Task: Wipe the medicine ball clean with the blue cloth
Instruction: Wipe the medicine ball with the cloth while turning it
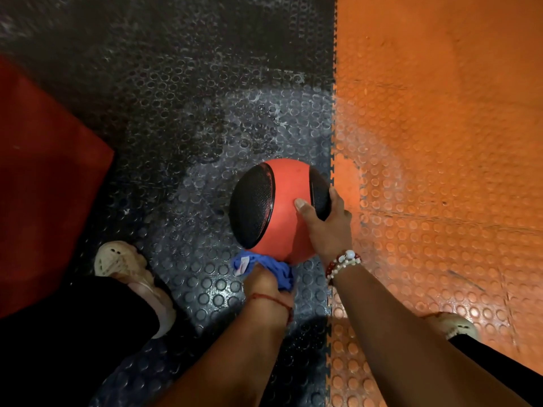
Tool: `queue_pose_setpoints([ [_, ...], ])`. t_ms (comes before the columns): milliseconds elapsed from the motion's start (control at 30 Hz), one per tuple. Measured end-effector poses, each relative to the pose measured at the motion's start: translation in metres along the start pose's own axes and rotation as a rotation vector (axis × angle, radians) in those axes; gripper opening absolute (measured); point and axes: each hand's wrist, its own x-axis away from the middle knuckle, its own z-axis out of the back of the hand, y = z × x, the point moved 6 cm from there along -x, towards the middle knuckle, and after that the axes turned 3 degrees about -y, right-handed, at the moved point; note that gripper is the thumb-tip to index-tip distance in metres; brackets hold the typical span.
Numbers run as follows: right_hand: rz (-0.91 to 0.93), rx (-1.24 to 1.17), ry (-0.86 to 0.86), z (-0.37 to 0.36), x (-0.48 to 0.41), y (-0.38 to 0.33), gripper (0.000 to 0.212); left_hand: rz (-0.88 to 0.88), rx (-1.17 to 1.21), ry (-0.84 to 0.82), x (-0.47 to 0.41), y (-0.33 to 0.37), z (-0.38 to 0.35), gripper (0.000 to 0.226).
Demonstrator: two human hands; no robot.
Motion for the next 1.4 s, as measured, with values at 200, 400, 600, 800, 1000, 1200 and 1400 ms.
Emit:
queue_pose_setpoints([
  [200, -0.019, 0.065, 0.137, -0.007, 0.025, 0.004, 0.086, 0.145, 1.013, 0.143, -0.011, -0.047, 0.011, 0.052],
  [400, 0.116, 0.243, 0.164, 0.006, 0.011, -0.006, 0.086, -0.208, 0.675, 0.499, -0.035, -0.021, 0.097, 0.013],
  [600, 0.234, 0.207, -0.175, 0.005, -0.014, -0.012, 0.083, -0.479, 0.364, 0.588, -0.012, 0.044, 0.120, 0.007],
  [800, 0.217, 0.189, -0.073, 0.001, -0.005, -0.007, 0.077, -0.717, 0.234, 0.743, 0.040, 0.028, 0.076, 0.022],
  [1000, 0.234, 0.181, -0.071, -0.002, 0.002, -0.004, 0.079, -0.612, 0.324, 0.745, 0.023, 0.024, 0.090, 0.023],
  [1200, 0.202, 0.136, -0.091, 0.000, 0.003, 0.001, 0.083, -0.194, 0.418, 0.554, -0.031, -0.001, 0.105, 0.024],
  [1400, 0.203, 0.135, -0.056, -0.001, 0.002, -0.004, 0.083, -0.652, 0.335, 0.730, 0.006, 0.037, 0.102, 0.016],
])
